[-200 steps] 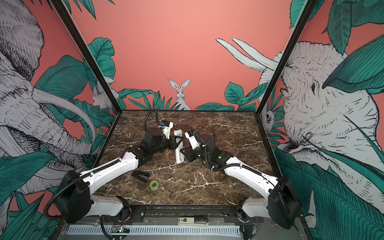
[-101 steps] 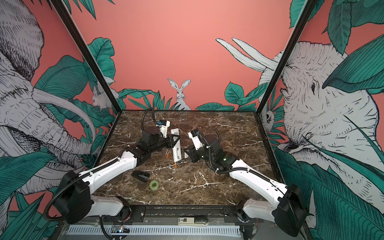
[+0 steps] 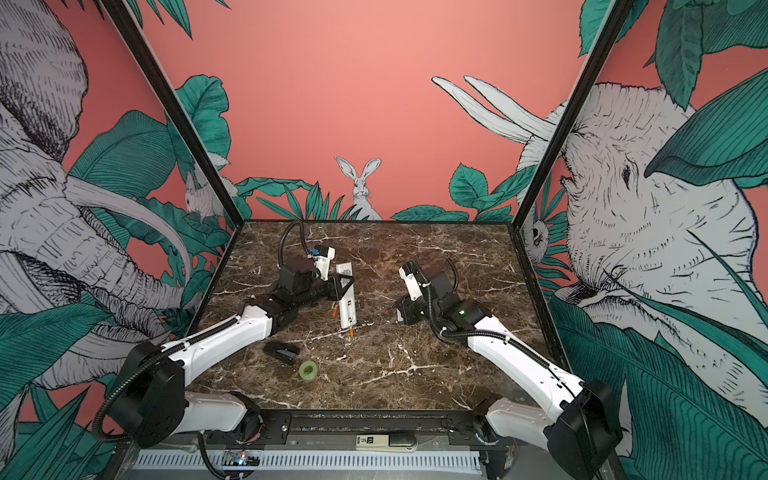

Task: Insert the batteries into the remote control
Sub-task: 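Lift the right gripper off the remote and move it over the batteries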

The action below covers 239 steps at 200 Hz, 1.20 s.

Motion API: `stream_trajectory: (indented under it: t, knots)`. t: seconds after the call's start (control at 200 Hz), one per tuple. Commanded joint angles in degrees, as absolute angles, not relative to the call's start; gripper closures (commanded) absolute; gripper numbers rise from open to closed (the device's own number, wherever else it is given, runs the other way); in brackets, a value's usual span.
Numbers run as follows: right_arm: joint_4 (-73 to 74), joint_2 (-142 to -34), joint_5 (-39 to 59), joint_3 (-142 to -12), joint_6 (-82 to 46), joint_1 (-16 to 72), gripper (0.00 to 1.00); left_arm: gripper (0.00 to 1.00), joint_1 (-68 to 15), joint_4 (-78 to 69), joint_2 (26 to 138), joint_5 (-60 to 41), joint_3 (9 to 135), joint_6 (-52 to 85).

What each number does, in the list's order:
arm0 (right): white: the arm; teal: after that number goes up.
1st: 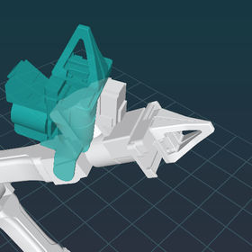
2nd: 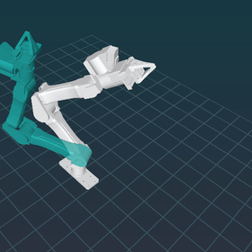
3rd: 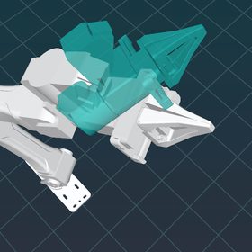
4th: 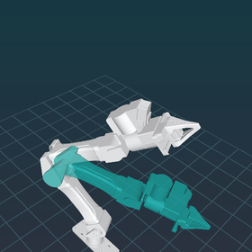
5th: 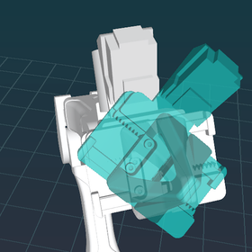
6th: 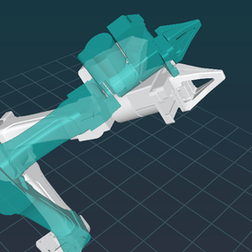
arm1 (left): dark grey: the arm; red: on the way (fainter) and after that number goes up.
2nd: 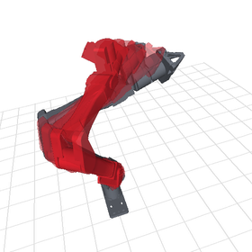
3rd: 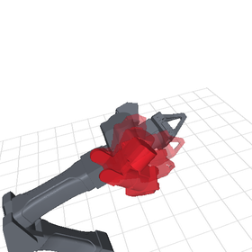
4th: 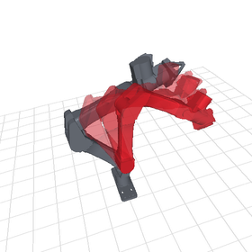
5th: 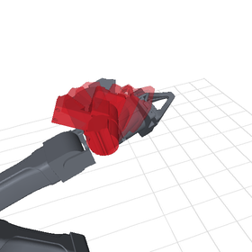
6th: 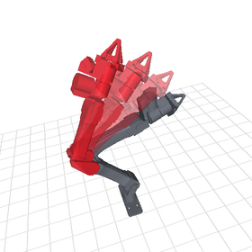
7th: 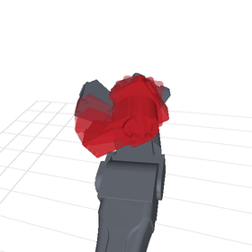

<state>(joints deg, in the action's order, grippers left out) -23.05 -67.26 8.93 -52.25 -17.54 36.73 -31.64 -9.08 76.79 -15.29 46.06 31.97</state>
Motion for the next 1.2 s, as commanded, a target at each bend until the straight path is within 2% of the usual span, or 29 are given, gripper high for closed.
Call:
stream_trajectory:
  t: [0.0,0.44,0.665,1.19]
  knots:
    - [-26.3,-69.3,7.1,-53.1,-17.7,36.4,0.78,1.0,-30.3,-12.1,72.9,-17.4,44.3,31.1]
    - [-27.7,-79.2,4.8,-52.0,-21.4,35.7,0.79,1.0,-27.3,-10.8,65.9,-20.4,39.9,25.0]
    - [-26.7,-83.7,4.3,-51.2,-22.9,35.7,0.79,1.0,-23.2,-17.9,66.8,-27.3,36.9,30.0]
    - [-25.7,-90.3,3.2,-50.4,-24.1,35.2,0.78,1.0,-22.0,-18.4,65.8,-28.3,34.9,29.7]
